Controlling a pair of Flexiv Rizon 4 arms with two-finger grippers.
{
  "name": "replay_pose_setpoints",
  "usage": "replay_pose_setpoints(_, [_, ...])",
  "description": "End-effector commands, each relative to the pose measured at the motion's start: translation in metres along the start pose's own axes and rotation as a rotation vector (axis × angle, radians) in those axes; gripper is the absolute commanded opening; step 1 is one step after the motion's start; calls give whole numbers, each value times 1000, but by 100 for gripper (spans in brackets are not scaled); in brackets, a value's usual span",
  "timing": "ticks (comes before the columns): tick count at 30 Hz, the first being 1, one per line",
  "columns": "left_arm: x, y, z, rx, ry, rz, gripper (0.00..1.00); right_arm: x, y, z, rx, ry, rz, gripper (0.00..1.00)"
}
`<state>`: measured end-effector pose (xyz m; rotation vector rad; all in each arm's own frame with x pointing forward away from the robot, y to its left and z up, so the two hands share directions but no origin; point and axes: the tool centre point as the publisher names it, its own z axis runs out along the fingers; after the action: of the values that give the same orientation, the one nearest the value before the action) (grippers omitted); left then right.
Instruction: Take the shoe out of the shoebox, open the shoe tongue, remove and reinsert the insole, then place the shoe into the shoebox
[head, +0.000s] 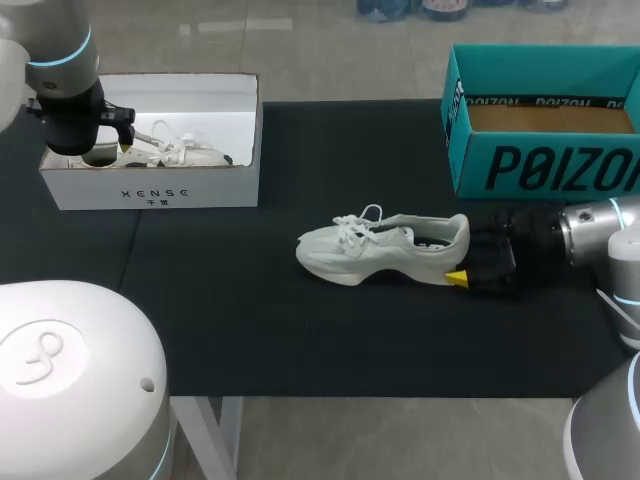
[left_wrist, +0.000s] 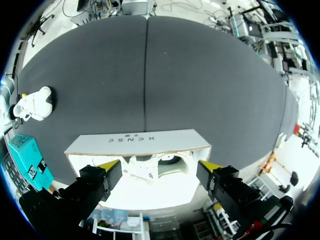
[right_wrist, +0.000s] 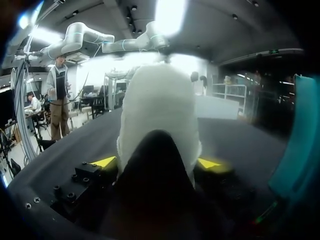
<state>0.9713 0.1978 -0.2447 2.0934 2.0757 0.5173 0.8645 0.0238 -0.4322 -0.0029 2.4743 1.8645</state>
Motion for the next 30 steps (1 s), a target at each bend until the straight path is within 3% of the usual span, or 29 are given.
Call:
replay_pose_setpoints(1, [0,-1,-1,-1,2,1,100,1,-2,6,-5,-6,2,0])
replay_pose_setpoints(27, [0,-1,-1,-1,2,1,100,7,-4,9,-4,-19,25,0])
replay_pose_setpoints(30, [-39,-1,-20,12,-40,16,100,7,-4,9,-4,-19,25,0])
